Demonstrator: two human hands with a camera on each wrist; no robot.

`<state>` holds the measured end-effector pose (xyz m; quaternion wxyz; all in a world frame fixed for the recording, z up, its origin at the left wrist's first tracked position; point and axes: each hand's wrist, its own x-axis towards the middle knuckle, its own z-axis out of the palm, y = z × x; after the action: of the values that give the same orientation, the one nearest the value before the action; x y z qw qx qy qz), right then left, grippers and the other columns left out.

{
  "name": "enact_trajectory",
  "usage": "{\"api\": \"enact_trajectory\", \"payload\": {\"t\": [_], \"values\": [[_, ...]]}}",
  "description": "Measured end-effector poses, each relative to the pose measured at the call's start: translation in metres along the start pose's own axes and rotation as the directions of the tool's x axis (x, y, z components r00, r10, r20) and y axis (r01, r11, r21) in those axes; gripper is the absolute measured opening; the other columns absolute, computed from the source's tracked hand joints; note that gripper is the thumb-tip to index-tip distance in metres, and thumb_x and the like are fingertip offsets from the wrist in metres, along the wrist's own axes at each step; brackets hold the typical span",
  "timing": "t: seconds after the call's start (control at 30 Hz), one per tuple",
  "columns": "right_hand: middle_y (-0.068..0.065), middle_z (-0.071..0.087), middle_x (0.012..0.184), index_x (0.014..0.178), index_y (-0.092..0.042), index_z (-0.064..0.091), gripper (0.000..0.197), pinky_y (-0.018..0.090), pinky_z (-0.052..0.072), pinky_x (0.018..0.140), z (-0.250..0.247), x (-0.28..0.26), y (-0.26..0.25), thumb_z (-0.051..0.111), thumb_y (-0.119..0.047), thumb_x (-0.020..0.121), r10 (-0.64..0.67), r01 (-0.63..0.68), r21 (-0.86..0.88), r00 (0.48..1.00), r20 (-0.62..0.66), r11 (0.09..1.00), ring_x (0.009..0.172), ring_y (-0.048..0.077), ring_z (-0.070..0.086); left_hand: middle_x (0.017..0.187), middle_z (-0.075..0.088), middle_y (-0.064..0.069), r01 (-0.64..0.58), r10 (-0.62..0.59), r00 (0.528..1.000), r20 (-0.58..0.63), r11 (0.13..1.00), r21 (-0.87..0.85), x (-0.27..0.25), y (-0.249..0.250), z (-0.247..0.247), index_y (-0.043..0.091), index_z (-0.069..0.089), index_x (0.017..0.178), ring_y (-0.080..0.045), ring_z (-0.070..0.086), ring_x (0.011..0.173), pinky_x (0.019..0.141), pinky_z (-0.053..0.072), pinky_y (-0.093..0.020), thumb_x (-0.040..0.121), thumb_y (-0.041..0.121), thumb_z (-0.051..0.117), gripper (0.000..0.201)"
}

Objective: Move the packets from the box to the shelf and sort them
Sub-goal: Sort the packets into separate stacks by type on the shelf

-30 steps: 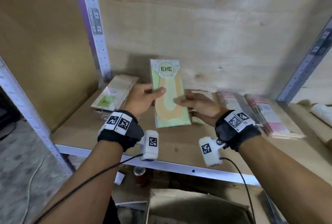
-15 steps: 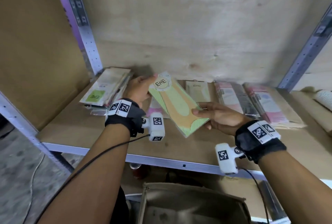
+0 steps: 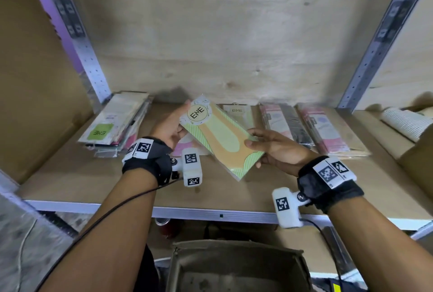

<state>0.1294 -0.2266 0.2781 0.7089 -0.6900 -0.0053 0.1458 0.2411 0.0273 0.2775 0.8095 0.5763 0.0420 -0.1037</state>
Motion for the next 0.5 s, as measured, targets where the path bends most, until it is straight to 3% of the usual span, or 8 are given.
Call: {"api": "enact_trajectory", "payload": {"t": [0.13,0.2,0.3,0.4,0.5], "values": [[0.016,0.068,0.104,0.123,0.001,0.058,0.025,0.026,0.055,0.054,0.005,-0.001,-0.001,0.054,-0.004,0.099,-0.027,0.033,0.169,0.999,-0.037,0.985,0.075,0.019,0.067,0.104,0.078,-0.006,0.006,-0.021,0.994,0.107,0.991,0.133,-0.010,-0.003,0.006,0.015,0.069,0.114,-0.014,0.074,0.091,0.075,0.059,-0.024,0.086,0.047,0.072,0.042],[0.018,0.067,0.107,0.118,0.001,0.058,0.021,0.028,0.059,0.057,0.009,0.001,-0.002,0.054,-0.001,0.098,-0.044,0.065,0.227,0.994,-0.096,0.972,0.078,0.021,0.069,0.095,0.078,-0.008,0.001,-0.052,0.981,0.187,0.965,0.263,-0.019,-0.008,0.012,0.014,0.069,0.108,-0.015,0.076,0.082,0.072,0.061,-0.024,0.085,0.039,0.076,0.036],[0.027,0.064,0.118,0.115,0.003,0.056,0.018,0.031,0.063,0.062,0.016,0.007,-0.003,0.054,0.003,0.096,-0.052,0.094,0.250,0.984,-0.171,0.964,0.094,0.033,0.069,0.098,0.079,-0.006,-0.059,-0.078,0.952,0.296,0.902,0.427,-0.026,-0.015,0.019,0.013,0.069,0.108,-0.016,0.076,0.085,0.076,0.062,-0.027,0.084,0.023,0.080,0.028],[0.031,0.060,0.128,0.125,0.011,0.049,0.030,0.034,0.064,0.068,0.022,0.014,-0.003,0.054,0.004,0.097,-0.052,0.109,0.240,0.971,-0.232,0.965,0.107,0.042,0.065,0.094,0.078,0.000,-0.089,-0.055,0.948,0.313,0.900,0.426,-0.027,-0.016,0.020,0.016,0.067,0.104,-0.014,0.076,0.085,0.073,0.061,-0.025,0.083,0.013,0.080,0.024],[0.027,0.063,0.126,0.126,0.011,0.050,0.034,0.035,0.064,0.071,0.021,0.021,-0.003,0.059,0.000,0.095,-0.049,0.106,0.188,0.957,-0.286,0.976,0.102,0.037,0.069,0.088,0.072,-0.001,-0.112,-0.007,0.958,0.285,0.909,0.401,-0.025,-0.017,0.025,0.020,0.065,0.097,-0.014,0.075,0.080,0.069,0.060,-0.024,0.083,0.006,0.078,0.024]]}}
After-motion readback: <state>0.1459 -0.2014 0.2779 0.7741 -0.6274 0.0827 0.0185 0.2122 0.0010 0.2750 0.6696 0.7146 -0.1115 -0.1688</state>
